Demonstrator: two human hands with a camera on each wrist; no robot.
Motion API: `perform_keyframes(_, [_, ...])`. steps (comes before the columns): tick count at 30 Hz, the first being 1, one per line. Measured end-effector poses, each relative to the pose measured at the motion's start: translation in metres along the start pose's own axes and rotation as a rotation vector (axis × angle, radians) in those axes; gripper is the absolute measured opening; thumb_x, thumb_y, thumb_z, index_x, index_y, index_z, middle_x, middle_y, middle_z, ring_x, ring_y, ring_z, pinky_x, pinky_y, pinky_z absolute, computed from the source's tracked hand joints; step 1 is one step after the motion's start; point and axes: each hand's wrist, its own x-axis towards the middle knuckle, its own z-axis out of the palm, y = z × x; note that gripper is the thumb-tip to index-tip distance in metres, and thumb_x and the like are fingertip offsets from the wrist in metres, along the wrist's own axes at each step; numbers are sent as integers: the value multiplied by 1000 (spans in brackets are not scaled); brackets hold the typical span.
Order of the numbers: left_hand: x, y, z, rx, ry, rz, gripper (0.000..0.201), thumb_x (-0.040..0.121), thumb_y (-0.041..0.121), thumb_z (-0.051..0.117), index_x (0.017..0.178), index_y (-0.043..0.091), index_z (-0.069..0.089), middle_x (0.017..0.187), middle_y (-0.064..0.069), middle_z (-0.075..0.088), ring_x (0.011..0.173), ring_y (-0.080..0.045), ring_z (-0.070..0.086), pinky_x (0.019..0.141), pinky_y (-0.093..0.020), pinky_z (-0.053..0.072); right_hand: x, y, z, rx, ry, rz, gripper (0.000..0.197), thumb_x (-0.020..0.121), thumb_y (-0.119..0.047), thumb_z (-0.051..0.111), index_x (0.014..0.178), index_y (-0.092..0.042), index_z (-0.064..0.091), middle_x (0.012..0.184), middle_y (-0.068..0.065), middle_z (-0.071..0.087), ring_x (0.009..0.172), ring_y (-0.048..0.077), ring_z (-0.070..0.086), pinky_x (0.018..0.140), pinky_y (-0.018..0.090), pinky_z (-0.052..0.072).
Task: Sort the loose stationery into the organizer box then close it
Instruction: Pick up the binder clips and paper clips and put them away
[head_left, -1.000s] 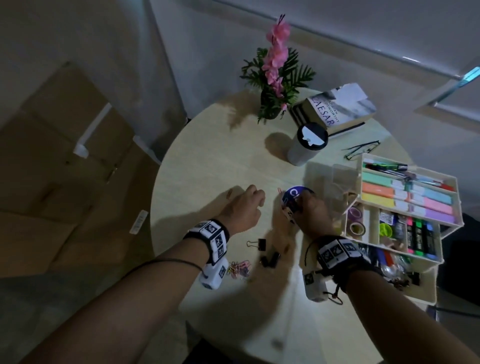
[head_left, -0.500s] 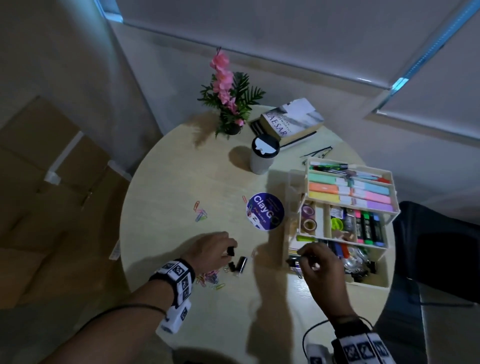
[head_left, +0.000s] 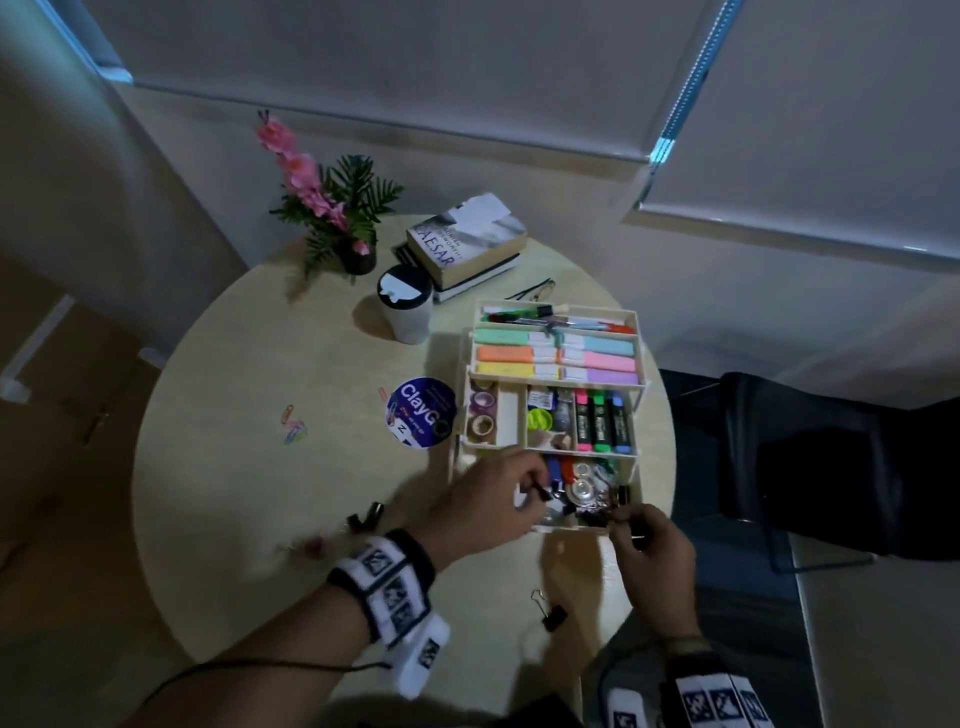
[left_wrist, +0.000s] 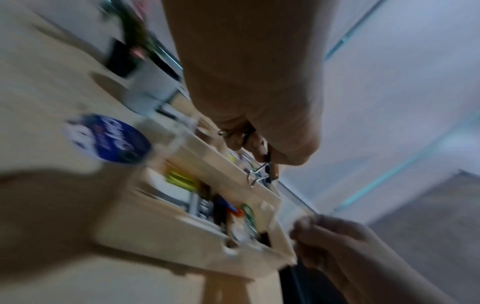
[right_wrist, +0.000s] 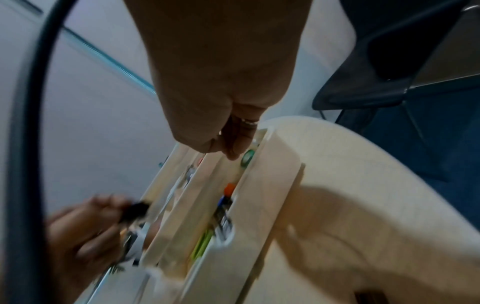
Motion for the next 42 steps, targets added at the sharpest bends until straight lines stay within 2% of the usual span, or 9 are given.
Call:
perform_keyframes(3, [34,20,58,74,-115,22,10,86,11,60,96,15,61,94,0,57,81,-15,53,66,-32,43,2,14,-16,-95,-178,-117,28,81,0,76,83,-27,71,79,-14,74,74,2,69,66,21,54])
perform_keyframes(7, [56,23,98,225,-220,-76,17,89,6,58,105,10,63,112,-10,59,96,-28,60,79,-39,52,-18,11,-9,-219,-833,-300,38,80,-42,76,116,-39,68,104,-23,60,88,-5,60,77,17,48])
perform_keyframes(11, [58,14,106,201,-311,-132,39,91,2,60,129,9,61,131,-11,57,117,-29,58,96,-42,52,-25,35,25,-488,-1100,-434,60,78,-42,76,134,-38,53,131,-8,43,100,16,61,86,30,53])
perform_keyframes(15, [55,8,94,101,-358,-132,52,93,6,62,144,15,54,141,-9,57,124,-25,57,101,-38,50,-26,31,40,-507,-1076,-530,25,92,-17,60,116,-10,60,124,7,48,84,32,62,75,48,53])
perform_keyframes(19, [46,5,69,-36,-402,-125,56,95,9,63,148,21,53,146,-4,59,133,-15,57,108,-34,51,-16,16,28,-368,-977,-524,11,87,-25,66,96,-20,62,102,-4,53,79,13,53,71,37,51])
perform_keyframes(27, [-37,-50,-51,31,-52,-287,19,90,6,67,103,18,75,86,17,68,76,3,66,68,-14,49,25,-11,-21,-102,-199,-207,33,75,3,80,92,-22,67,88,-3,67,73,17,68,64,35,57])
perform_keyframes(32, [-108,-132,-121,369,-179,-604,32,87,5,68,117,15,70,120,-4,67,108,-20,69,79,-30,55,46,-8,11,-560,-411,-230,19,82,-13,81,99,-19,80,97,9,72,82,34,71,66,35,53])
perform_keyframes(37, [-144,-153,-128,392,-213,-627,48,83,25,81,127,19,64,123,-3,61,104,-25,67,84,-39,57,9,-65,65,-576,-276,-423,24,83,-7,77,104,-17,74,102,7,70,85,28,67,72,42,56])
perform_keyframes(42, [-141,-150,-109,446,-198,-453,41,86,25,75,126,25,65,116,-4,60,104,-28,62,85,-38,53,-43,-119,189,-433,-795,-577,46,84,-1,65,127,-19,66,123,4,60,95,23,67,85,35,55])
